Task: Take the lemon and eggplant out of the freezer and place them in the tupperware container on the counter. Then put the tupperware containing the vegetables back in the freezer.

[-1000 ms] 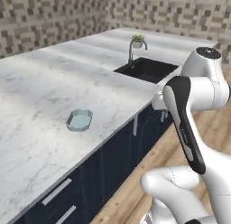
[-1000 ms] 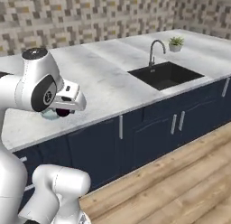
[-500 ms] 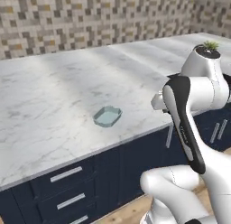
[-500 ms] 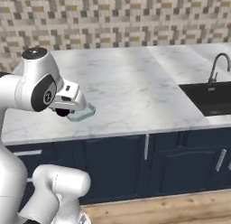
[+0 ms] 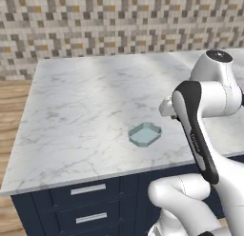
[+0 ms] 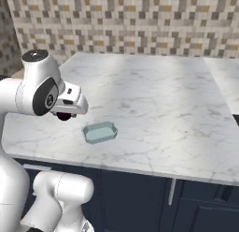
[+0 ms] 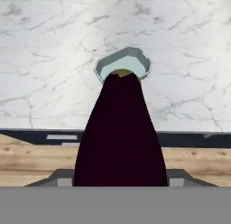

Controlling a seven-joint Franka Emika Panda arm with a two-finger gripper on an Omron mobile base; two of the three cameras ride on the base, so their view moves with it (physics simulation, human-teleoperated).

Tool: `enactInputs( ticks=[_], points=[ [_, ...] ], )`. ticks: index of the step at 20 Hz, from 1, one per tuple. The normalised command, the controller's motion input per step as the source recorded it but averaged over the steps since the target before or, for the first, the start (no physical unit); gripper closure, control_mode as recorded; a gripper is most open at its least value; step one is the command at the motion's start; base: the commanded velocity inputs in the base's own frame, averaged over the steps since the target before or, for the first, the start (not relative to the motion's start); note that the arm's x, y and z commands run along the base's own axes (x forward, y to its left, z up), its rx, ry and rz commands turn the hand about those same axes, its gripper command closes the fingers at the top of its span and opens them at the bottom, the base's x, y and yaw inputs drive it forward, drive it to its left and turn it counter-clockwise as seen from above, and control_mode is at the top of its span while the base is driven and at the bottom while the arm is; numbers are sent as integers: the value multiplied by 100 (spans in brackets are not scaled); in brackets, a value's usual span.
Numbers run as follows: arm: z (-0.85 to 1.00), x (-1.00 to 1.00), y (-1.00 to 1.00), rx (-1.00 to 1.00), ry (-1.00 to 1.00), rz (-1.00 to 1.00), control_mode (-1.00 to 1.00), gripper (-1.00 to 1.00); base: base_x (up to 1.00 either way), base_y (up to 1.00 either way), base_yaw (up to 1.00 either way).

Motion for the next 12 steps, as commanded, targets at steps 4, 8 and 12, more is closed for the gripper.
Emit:
enactInputs(
  ticks=[4, 8, 12],
  points=[
    [-35, 37, 0, 0, 10, 25, -100, 100, 13, 0, 10],
    [-81, 74, -3, 0, 12, 22, -100, 100, 0, 0, 0],
    [-96, 97, 0, -3, 9, 13, -100, 100, 0, 0, 0]
  ],
)
